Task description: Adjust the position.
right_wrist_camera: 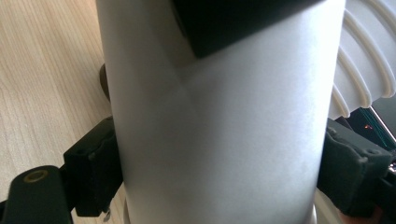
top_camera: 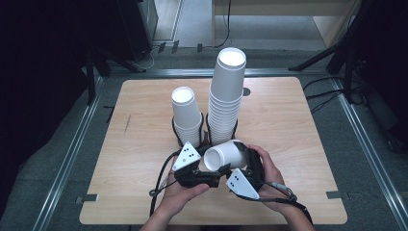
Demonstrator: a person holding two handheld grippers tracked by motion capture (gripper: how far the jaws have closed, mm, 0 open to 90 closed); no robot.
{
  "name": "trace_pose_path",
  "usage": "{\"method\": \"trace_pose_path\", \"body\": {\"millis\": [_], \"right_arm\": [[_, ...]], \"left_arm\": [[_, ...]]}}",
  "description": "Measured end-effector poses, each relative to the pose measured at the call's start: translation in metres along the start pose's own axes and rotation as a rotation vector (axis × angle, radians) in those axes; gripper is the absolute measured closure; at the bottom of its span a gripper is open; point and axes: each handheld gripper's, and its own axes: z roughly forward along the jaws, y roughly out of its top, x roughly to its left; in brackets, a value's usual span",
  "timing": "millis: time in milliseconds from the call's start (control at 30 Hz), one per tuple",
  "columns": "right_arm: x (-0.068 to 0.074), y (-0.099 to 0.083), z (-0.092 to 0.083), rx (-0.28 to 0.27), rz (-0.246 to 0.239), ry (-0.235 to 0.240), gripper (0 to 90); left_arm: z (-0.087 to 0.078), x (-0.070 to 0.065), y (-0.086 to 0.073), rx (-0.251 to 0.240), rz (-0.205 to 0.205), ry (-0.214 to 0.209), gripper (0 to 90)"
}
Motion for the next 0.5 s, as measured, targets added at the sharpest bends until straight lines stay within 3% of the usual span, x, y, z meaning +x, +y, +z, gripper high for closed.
{"method": "trace_pose_path", "body": {"millis": [233,500], "right_arm": [[0.0026,0.0017,-0.0010,-0.006,-0.007,0.011,12.9],[0.0015,0.0025,-0.0018,-0.012,-0.011,0.003,12.7]], "left_arm": [[0.0000,-0.0024,0.0012,0.014,0.008,0.017,14.7],[0.0003,-0.0009,0.0015,0.022,0.001,-0.006,19.4]]}}
